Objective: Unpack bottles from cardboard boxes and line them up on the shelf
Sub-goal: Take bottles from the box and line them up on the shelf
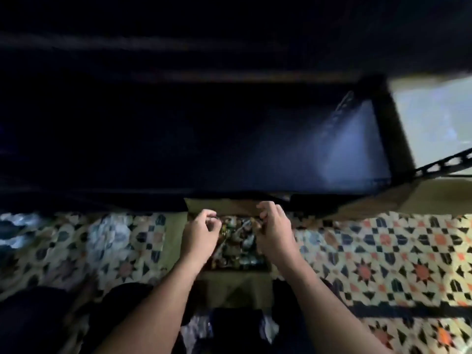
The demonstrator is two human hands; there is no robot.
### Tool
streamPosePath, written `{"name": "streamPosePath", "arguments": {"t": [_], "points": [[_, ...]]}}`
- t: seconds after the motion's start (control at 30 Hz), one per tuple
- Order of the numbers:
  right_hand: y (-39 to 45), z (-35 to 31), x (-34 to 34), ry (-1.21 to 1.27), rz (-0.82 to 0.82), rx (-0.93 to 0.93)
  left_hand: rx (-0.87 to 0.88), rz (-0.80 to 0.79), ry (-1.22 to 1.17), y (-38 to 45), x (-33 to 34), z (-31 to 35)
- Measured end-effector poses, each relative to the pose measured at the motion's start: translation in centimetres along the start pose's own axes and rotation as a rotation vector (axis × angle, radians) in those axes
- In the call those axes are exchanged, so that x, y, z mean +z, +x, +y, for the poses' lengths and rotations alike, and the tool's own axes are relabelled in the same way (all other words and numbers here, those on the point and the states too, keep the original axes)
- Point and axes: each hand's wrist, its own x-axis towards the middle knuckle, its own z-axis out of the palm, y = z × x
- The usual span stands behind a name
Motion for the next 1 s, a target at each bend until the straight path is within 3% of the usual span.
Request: {"name": "streamPosePath", "arguments": {"t": [0.13, 0.27, 0.47, 0.57, 0.77, 0.87, 1.0], "points": [[2.3, 9.8, 12.2, -0.145, -0.282, 0.183, -0.128, -0.146, 0.183, 5.4, 8.4, -16.3], [3.3, 18.2, 21.2, -0.172, -0.373, 0.272, -0.179, -0.218, 0.293, 7.1, 12.8, -22.3], [6.8, 25.8, 28.3, -0.313, -0.303, 0.351, -0.011, -0.042, 0.523, 10.7, 19.1, -28.9], [9.3, 27.6, 30.0, -0.251, -0.226, 0.371, 0.065, 0.048, 0.6, 12.7, 20.3, -29.4], [14.3, 29.7, 31.5, 0.19, -0.004, 0.53, 0.272, -0.011, 0.665, 16.4, 22.0, -30.5], [14.8, 30.6, 31.8, 0.225, -0.024, 0.539, 0.361, -0.041, 0.657, 17.3, 23.2, -30.8], [14.6, 31.4, 32.1, 0.292, 0.04, 0.519, 0.308, -0.055, 0.587, 18.2, 24.0, -30.8]]}}
